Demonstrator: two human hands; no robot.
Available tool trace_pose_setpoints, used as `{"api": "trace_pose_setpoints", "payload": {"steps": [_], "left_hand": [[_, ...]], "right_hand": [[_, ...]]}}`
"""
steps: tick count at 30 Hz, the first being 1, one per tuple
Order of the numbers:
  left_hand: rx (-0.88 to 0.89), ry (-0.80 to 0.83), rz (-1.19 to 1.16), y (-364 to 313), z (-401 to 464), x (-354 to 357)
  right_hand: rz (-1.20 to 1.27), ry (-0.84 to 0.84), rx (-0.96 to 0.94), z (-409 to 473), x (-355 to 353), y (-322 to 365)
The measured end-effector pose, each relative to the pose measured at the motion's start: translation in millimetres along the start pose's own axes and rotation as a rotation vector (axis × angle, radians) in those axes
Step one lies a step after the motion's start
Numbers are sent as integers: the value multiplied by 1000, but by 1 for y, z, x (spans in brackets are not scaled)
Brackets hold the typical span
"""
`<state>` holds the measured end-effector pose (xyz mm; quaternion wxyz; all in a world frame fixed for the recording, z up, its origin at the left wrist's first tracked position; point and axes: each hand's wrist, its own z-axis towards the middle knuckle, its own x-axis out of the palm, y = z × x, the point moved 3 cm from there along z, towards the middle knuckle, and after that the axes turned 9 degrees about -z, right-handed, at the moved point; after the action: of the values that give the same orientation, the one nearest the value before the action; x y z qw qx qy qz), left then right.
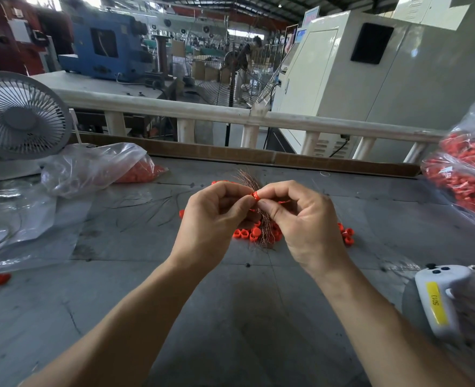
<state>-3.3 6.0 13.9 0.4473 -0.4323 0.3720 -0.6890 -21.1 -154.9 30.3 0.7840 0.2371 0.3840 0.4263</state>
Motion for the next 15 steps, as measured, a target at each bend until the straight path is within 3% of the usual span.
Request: {"api": "trace_pose_setpoints", "payload": {"steps": [8, 15], "left_hand": [[22, 18, 41, -1, -1, 1], [-103, 17, -129, 2, -2, 0]], "right_hand": [[-31, 12, -16, 0, -3, 1], [-120, 2, -50, -1, -1, 8]]}}
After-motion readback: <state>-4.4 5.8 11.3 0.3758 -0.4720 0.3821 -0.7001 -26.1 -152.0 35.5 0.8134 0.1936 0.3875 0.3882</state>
